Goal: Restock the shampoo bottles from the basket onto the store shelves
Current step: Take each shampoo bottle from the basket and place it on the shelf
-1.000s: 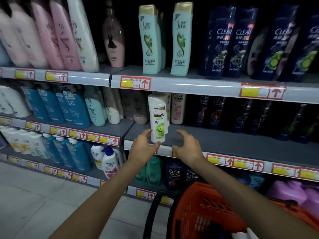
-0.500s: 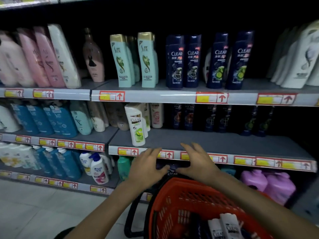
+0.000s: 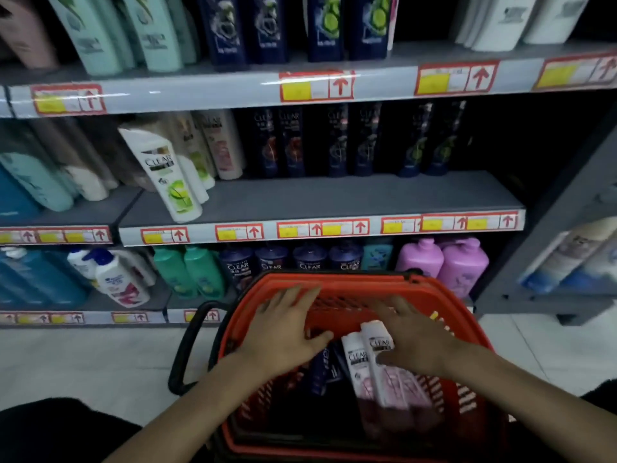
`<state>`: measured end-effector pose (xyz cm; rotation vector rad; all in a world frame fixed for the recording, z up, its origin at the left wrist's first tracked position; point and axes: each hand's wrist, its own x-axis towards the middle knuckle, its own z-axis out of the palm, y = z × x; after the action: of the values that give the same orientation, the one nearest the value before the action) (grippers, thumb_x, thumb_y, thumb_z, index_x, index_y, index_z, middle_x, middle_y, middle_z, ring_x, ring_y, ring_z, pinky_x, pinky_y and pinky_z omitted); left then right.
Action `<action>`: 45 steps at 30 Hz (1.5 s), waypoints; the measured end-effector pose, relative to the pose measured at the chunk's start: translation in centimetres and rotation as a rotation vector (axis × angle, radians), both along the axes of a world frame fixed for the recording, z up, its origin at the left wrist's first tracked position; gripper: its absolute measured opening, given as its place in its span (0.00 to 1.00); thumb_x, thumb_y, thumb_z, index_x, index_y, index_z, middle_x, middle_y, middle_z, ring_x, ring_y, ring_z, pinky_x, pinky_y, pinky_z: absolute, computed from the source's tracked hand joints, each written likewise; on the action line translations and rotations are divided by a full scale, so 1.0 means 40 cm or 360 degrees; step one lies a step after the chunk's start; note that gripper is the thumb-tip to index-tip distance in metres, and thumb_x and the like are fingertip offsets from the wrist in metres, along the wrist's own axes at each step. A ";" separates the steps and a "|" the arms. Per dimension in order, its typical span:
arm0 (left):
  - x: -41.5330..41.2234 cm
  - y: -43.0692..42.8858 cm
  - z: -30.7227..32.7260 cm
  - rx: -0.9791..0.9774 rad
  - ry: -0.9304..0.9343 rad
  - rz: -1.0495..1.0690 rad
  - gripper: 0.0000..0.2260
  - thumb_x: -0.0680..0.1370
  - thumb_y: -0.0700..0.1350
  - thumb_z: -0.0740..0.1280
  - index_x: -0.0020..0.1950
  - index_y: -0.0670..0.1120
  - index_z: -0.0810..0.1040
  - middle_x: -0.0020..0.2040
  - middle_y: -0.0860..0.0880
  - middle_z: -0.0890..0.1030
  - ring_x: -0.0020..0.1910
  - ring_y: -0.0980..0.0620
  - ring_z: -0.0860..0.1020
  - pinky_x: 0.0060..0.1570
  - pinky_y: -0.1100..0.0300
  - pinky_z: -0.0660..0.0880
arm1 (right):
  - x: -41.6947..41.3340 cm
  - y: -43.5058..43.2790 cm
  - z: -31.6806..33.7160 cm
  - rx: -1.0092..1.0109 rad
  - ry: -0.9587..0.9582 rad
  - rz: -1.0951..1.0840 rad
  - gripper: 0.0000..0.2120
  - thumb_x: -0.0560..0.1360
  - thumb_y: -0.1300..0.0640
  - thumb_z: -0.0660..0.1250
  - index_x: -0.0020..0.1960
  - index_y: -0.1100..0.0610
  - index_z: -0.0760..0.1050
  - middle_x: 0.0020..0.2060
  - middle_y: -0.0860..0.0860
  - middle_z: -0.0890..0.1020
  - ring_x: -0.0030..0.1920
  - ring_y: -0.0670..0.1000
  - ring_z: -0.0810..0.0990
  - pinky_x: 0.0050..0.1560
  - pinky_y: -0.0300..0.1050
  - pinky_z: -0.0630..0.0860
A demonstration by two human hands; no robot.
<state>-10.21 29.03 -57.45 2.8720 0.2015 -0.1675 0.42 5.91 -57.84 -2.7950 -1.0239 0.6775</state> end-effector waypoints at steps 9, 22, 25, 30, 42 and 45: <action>0.042 -0.140 -0.195 -0.0189 0.0341 -0.0006 0.38 0.77 0.66 0.66 0.83 0.57 0.56 0.80 0.53 0.64 0.78 0.49 0.65 0.72 0.50 0.70 | -0.024 -0.088 -0.105 -0.0312 0.0160 -0.0080 0.37 0.76 0.50 0.71 0.80 0.51 0.58 0.74 0.57 0.68 0.72 0.59 0.71 0.69 0.52 0.73; 0.211 -0.360 -0.428 -0.1357 0.0708 0.1103 0.25 0.64 0.61 0.79 0.52 0.46 0.83 0.47 0.45 0.87 0.44 0.46 0.86 0.49 0.49 0.85 | -0.066 -0.113 -0.114 -0.0854 0.0225 0.0076 0.25 0.83 0.54 0.64 0.77 0.58 0.65 0.75 0.56 0.69 0.74 0.60 0.70 0.68 0.58 0.71; 0.239 -0.357 -0.507 -0.1363 0.0681 0.1146 0.41 0.47 0.64 0.78 0.56 0.47 0.81 0.45 0.47 0.88 0.41 0.49 0.87 0.47 0.52 0.85 | -0.060 -0.124 -0.119 -0.0846 0.0230 0.0065 0.23 0.82 0.54 0.65 0.75 0.57 0.68 0.73 0.54 0.72 0.72 0.59 0.73 0.65 0.56 0.73; 0.264 -0.356 -0.552 -0.1352 0.0750 0.1160 0.34 0.51 0.56 0.79 0.54 0.47 0.81 0.44 0.46 0.88 0.41 0.46 0.87 0.49 0.47 0.85 | -0.055 -0.137 -0.133 -0.0920 0.0208 0.0147 0.28 0.79 0.53 0.69 0.76 0.56 0.66 0.70 0.54 0.74 0.69 0.58 0.75 0.63 0.54 0.74; 0.191 -0.295 -0.343 -0.1545 0.0756 0.1150 0.15 0.70 0.50 0.80 0.52 0.44 0.84 0.47 0.41 0.87 0.45 0.42 0.87 0.45 0.48 0.85 | -0.027 -0.060 -0.087 -0.0765 0.0116 0.0138 0.21 0.81 0.55 0.64 0.73 0.54 0.68 0.67 0.53 0.76 0.67 0.58 0.76 0.60 0.51 0.74; 0.161 -0.233 -0.288 -0.1579 0.0650 0.1066 0.15 0.70 0.46 0.78 0.54 0.43 0.85 0.46 0.43 0.88 0.46 0.44 0.87 0.47 0.50 0.85 | -0.023 -0.032 -0.076 -0.0648 0.0154 0.0170 0.19 0.79 0.57 0.66 0.69 0.55 0.70 0.63 0.53 0.78 0.64 0.57 0.78 0.56 0.48 0.74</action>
<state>-3.77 19.71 -68.98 1.6560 0.8532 -0.5335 -0.50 4.62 -60.88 -3.0142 -1.1343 1.1403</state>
